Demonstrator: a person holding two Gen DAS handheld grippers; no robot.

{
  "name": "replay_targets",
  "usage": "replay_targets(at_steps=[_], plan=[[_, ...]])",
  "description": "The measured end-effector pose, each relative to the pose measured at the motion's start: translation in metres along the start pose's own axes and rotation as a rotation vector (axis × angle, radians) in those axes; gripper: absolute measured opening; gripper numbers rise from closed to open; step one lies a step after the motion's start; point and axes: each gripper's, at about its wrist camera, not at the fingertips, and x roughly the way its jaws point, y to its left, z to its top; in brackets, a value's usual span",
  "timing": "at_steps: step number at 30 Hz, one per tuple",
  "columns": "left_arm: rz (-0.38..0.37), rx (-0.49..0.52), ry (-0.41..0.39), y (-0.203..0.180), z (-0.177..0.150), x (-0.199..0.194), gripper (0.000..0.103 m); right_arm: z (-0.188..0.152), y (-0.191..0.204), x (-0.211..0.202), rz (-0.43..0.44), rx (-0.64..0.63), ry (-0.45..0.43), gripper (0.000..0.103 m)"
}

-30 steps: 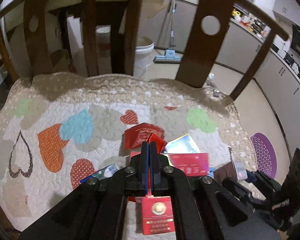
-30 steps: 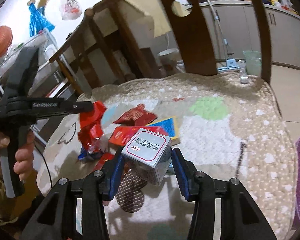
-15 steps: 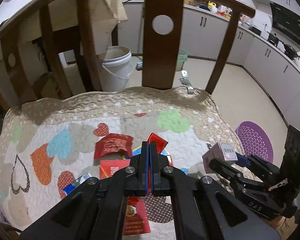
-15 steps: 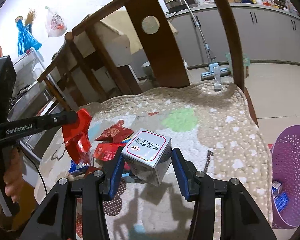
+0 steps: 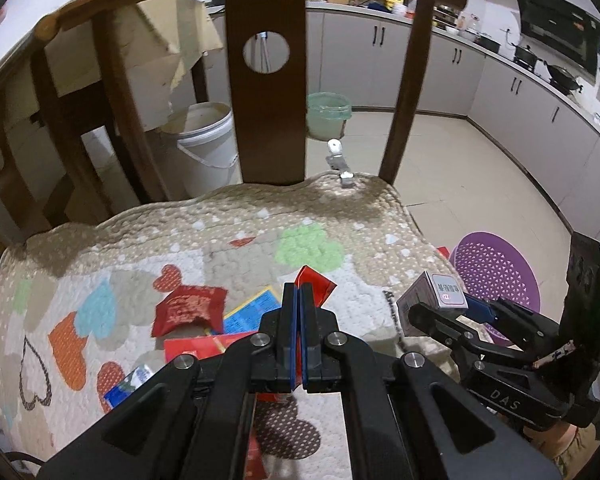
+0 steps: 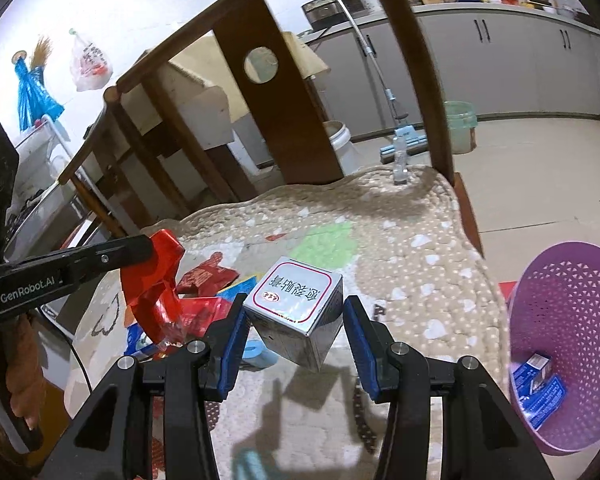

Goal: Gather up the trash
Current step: 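Carry the red pack and white box to the wastebasket and release them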

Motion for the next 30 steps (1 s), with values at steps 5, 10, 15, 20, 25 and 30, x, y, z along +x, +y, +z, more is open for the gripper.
replay_targets(at_steps=[5, 10, 15, 20, 25, 30], plan=[[-0.013, 0.047, -0.014, -0.021, 0.007, 0.002, 0.001, 0.003, -0.016, -0.006, -0.031, 0.041, -0.011, 0.051], [-0.027, 0.089, -0.019, -0.041, 0.012, 0.006, 0.001, 0.007, -0.029, -0.015, -0.048, 0.072, -0.03, 0.051], [-0.043, 0.114, -0.015, -0.054, 0.017, 0.01, 0.001, 0.01, -0.044, -0.021, -0.069, 0.111, -0.044, 0.051], [-0.061, 0.135, -0.011, -0.068, 0.021, 0.015, 0.001, 0.012, -0.064, -0.03, -0.096, 0.168, -0.056, 0.051], [-0.09, 0.15, -0.005, -0.084, 0.027, 0.021, 0.001, 0.014, -0.084, -0.041, -0.132, 0.215, -0.073, 0.051], [-0.131, 0.184, -0.004, -0.111, 0.033, 0.029, 0.001, 0.012, -0.112, -0.053, -0.181, 0.28, -0.092, 0.051]])
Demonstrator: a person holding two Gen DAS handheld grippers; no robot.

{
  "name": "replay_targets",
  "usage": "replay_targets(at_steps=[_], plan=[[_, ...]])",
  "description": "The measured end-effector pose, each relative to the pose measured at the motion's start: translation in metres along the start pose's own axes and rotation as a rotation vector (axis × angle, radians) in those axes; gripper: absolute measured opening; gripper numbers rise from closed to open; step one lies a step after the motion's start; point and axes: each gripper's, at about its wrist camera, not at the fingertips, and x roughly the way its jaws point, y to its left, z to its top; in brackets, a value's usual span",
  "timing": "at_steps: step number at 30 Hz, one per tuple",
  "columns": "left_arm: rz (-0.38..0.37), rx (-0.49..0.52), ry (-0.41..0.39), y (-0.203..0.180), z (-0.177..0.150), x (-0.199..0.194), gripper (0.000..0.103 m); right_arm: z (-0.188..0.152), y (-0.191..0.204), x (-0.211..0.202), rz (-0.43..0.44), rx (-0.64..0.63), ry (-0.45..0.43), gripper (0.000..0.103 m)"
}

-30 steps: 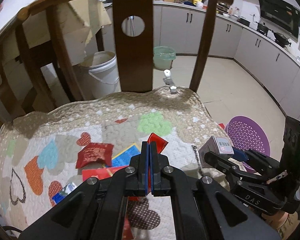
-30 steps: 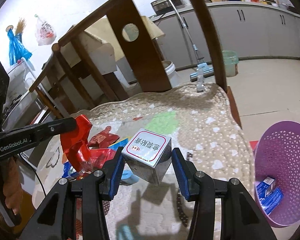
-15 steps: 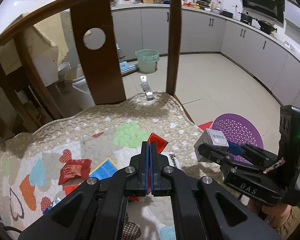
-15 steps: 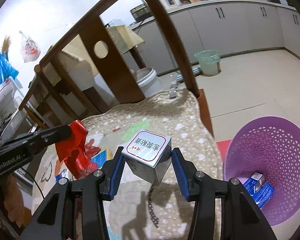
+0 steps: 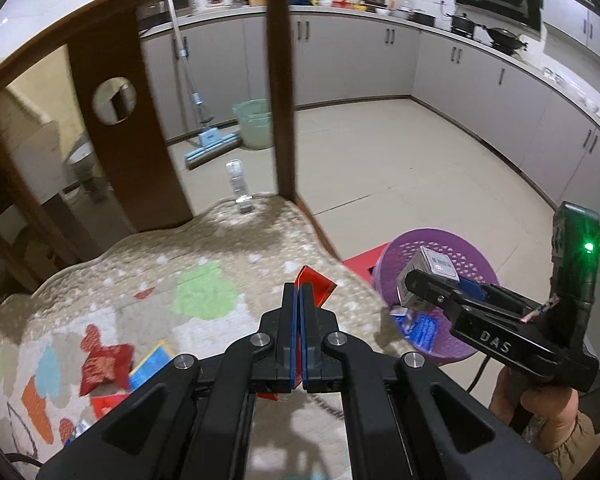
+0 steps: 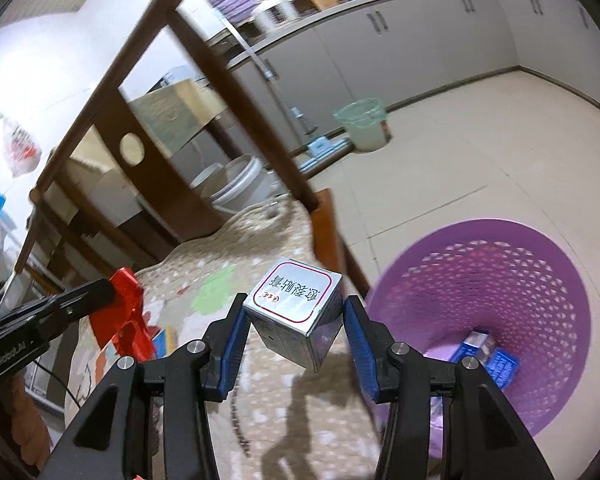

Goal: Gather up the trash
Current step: 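Carry the red pack and white box to the wastebasket and release them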

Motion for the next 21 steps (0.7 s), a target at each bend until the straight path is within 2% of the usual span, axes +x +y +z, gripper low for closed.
replay_targets(at_steps=[13, 21], plan=[[-0.122, 0.065, 0.035, -0.076, 0.02, 0.045, 0.001, 0.013, -0.088, -0.023, -0.128, 0.212, -0.036, 0.051], [-0.179, 0.095, 0.079, -0.114, 0.024, 0.083, 0.001, 0.014, -0.123, -0.027, -0.196, 0.286, -0.029, 0.051]])
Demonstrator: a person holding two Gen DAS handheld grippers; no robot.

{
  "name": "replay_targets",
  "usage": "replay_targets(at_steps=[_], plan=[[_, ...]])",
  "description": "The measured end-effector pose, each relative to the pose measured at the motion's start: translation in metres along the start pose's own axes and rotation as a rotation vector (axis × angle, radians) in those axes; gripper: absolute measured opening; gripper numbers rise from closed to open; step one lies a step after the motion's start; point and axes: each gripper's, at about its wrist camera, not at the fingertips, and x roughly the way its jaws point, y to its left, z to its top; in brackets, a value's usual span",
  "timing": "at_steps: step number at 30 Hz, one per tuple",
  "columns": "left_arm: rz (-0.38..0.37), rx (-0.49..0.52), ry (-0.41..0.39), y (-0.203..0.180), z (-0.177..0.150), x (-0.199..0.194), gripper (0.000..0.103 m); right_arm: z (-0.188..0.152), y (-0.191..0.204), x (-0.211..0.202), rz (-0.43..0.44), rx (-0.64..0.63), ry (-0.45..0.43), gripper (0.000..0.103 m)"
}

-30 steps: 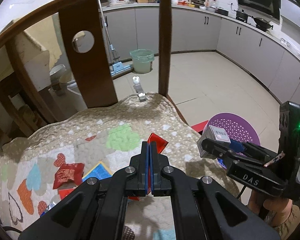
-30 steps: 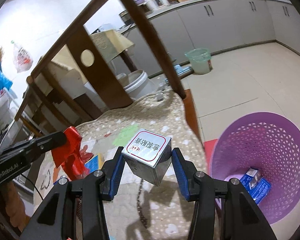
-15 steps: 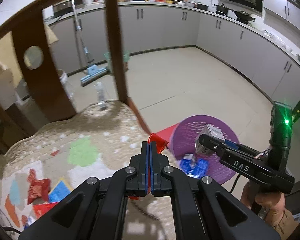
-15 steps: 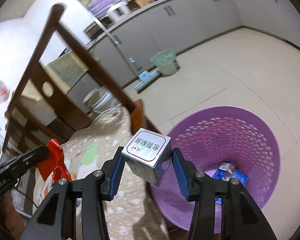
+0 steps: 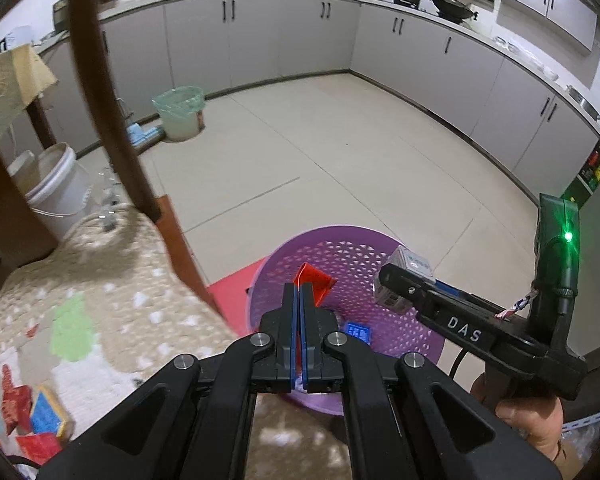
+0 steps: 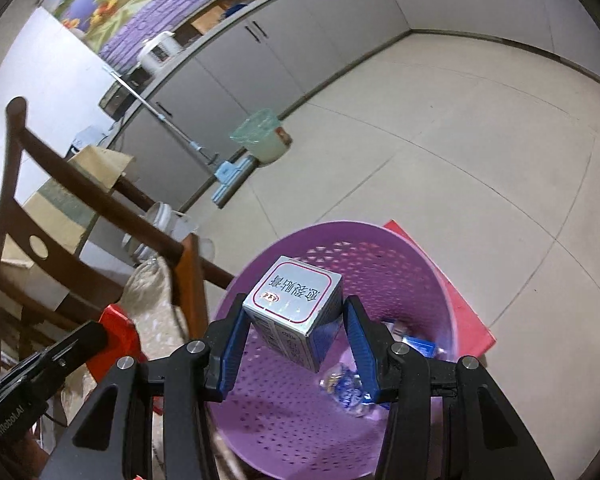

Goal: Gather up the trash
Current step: 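Carry the red pack and white box to the wastebasket and release them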

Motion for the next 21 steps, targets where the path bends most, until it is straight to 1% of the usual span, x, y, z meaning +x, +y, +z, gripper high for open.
replay_targets(at_steps=[4, 6, 7, 8, 9, 10, 12, 15, 18, 20, 21], plan=[[0.004, 0.005, 0.017, -0.006, 0.001, 0.017, 0.001, 0.005, -0.012, 0.007, -0.027, 0.026, 0.01, 0.052], [0.011, 0.004, 0.02, -0.004, 0.0, 0.021, 0.002, 0.006, -0.015, 0.008, -0.026, 0.043, 0.014, 0.053], [0.012, 0.007, 0.024, -0.003, -0.001, 0.022, 0.01, 0.007, -0.017, 0.009, -0.019, 0.057, 0.016, 0.053], [0.013, 0.01, 0.024, -0.003, -0.002, 0.021, 0.027, 0.008, -0.018, 0.01, -0.009, 0.07, 0.018, 0.054], [0.016, 0.011, 0.02, -0.001, -0.003, 0.02, 0.036, 0.009, -0.018, 0.01, -0.003, 0.077, 0.018, 0.054], [0.026, 0.007, 0.003, 0.001, -0.004, 0.016, 0.05, 0.009, -0.017, 0.01, 0.002, 0.08, 0.015, 0.057], [0.036, -0.002, -0.02, 0.003, -0.005, 0.01, 0.054, 0.01, -0.014, 0.009, 0.008, 0.073, 0.008, 0.059], [0.026, -0.02, -0.013, 0.009, -0.006, 0.005, 0.055, 0.01, -0.006, 0.008, 0.017, 0.054, 0.0, 0.06], [0.033, -0.045, -0.018, 0.016, -0.011, -0.005, 0.057, 0.01, 0.001, 0.007, 0.027, 0.043, -0.005, 0.061], [0.038, -0.061, -0.021, 0.02, -0.015, -0.012, 0.063, 0.009, 0.004, 0.007, 0.033, 0.036, -0.006, 0.062], [0.041, -0.072, -0.021, 0.022, -0.017, -0.016, 0.063, 0.008, 0.006, 0.008, 0.036, 0.034, -0.006, 0.062]])
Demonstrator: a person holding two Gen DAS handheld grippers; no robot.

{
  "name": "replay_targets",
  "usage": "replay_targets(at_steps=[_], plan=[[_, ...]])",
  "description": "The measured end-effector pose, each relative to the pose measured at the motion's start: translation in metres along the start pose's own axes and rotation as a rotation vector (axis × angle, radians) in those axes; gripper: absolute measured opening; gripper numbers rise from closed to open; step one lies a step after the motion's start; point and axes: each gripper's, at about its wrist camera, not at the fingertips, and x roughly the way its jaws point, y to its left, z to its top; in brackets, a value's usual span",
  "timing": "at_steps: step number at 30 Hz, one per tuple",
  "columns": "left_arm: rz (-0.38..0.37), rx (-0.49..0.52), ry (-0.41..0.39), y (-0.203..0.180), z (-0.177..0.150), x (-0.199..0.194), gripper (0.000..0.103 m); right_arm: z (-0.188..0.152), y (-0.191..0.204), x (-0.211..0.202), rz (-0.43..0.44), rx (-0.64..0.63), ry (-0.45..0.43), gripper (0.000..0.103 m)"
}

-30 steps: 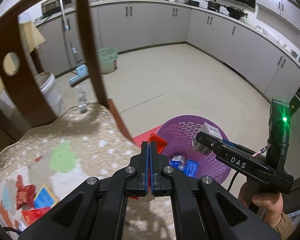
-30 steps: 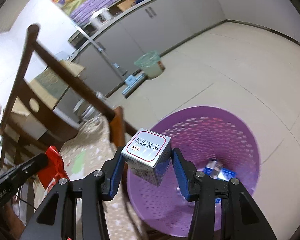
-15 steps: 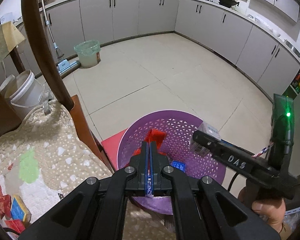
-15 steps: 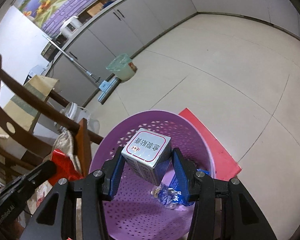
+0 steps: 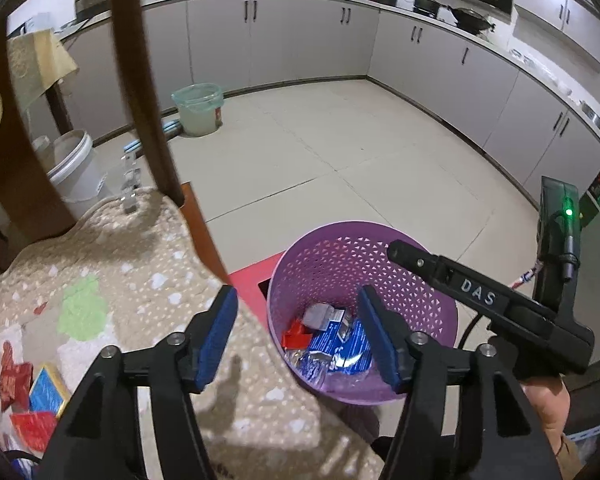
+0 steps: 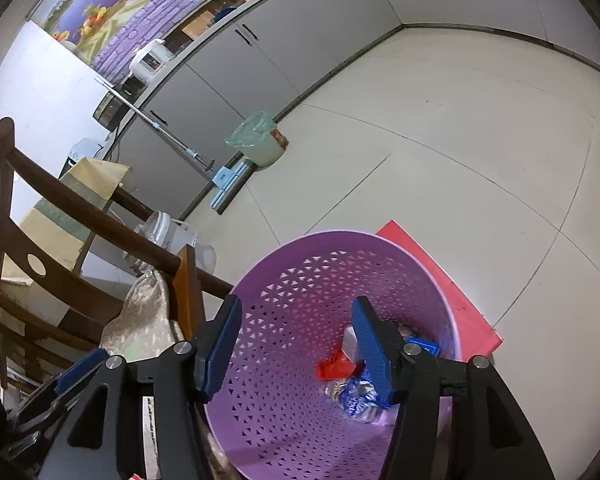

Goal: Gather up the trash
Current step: 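Carry the red pack and white box to the wastebasket and release them, then move both tools back to the mat toward the blue tissue pack and light-blue box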

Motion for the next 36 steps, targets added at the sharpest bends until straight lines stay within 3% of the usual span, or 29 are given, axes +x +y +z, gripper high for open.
replay_targets(at_steps=[5, 15, 19, 23, 29, 33, 36], plan=[[0.004, -0.036, 0.006, 0.013, -0.013, -0.022, 0.064, -0.003, 0.014, 0.002, 0.022, -0.019, 0.005, 0.062], [0.1, -0.076, -0.004, 0.069, -0.062, -0.078, 0.066, -0.017, 0.059, 0.009, 0.07, -0.112, 0.004, 0.064], [0.177, -0.174, 0.007, 0.12, -0.09, -0.106, 0.066, -0.025, 0.079, 0.013, 0.094, -0.152, 0.005, 0.064], [0.283, -0.362, 0.016, 0.195, -0.129, -0.138, 0.067, -0.039, 0.1, 0.02, 0.128, -0.185, 0.019, 0.065], [0.502, -0.639, 0.011, 0.3, -0.186, -0.183, 0.067, -0.063, 0.133, 0.038, 0.183, -0.251, 0.075, 0.065], [0.559, -0.708, 0.02, 0.329, -0.206, -0.193, 0.067, -0.088, 0.158, 0.05, 0.225, -0.34, 0.137, 0.065], [0.527, -0.725, 0.057, 0.334, -0.214, -0.183, 0.067, -0.112, 0.178, 0.057, 0.265, -0.414, 0.192, 0.065]])
